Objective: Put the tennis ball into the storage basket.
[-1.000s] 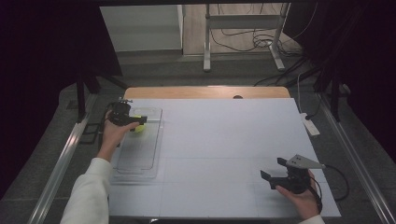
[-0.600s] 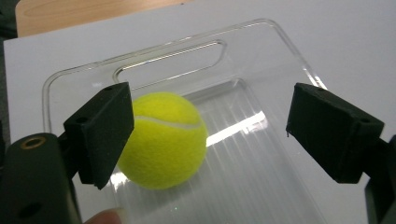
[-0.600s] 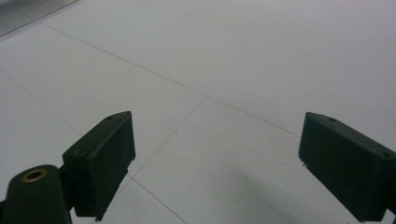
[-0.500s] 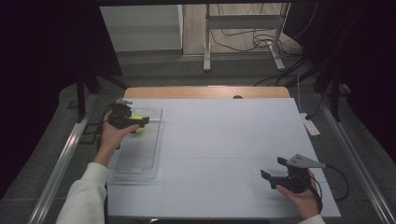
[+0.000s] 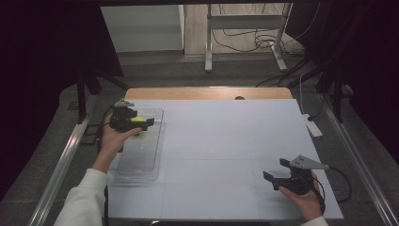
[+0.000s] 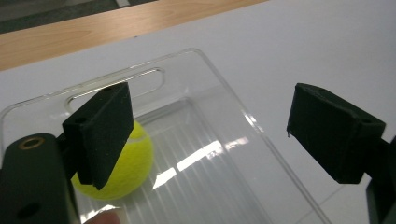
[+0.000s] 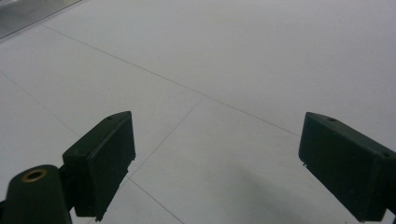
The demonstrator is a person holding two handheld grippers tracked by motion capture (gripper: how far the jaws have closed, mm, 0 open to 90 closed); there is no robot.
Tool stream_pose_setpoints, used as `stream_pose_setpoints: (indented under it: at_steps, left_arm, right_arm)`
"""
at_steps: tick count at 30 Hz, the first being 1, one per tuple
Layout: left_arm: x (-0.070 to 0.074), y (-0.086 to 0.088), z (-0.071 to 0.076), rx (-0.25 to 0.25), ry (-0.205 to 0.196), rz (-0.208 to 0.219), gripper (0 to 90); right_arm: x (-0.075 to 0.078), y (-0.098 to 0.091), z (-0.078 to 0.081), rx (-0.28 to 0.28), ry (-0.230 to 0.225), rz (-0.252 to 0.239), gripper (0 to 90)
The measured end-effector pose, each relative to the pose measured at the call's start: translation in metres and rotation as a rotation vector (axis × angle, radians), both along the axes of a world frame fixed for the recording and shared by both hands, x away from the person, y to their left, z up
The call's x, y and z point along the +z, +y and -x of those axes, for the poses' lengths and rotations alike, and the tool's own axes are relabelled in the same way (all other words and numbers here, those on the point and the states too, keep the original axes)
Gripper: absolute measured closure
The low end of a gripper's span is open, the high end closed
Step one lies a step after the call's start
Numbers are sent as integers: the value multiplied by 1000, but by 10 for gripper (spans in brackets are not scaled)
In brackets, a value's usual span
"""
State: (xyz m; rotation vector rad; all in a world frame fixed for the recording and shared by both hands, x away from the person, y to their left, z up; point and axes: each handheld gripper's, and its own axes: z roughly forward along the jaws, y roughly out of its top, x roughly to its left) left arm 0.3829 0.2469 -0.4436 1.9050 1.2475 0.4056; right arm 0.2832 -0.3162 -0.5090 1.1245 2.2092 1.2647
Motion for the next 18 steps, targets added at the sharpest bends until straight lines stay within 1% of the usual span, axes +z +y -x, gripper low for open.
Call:
stream_pose_setpoints:
  at_steps: [3, 8, 12, 13, 14, 15, 18]
  left_arm:
    - [2, -2, 4, -13, -5, 5, 148]
    - [5, -6, 12, -37, -24, 28, 148]
    - [6, -8, 18, -50, -34, 33, 147]
    - [7, -9, 20, -56, -38, 35, 147]
    - [7, -10, 25, -63, -44, 45, 146]
    - [7, -10, 25, -63, -44, 45, 146]
    - [5, -13, 35, -81, -53, 56, 145]
  right_arm:
    - [0, 0, 0, 2, 0, -2, 108]
    - [0, -1, 3, 0, -2, -1, 108]
    - [0, -2, 3, -1, 0, -2, 108]
    - [0, -2, 3, -1, 0, -2, 108]
    - [0, -2, 3, 0, 0, -2, 108]
    - [0, -2, 4, 1, 0, -2, 108]
    - [1, -3, 4, -3, -1, -1, 108]
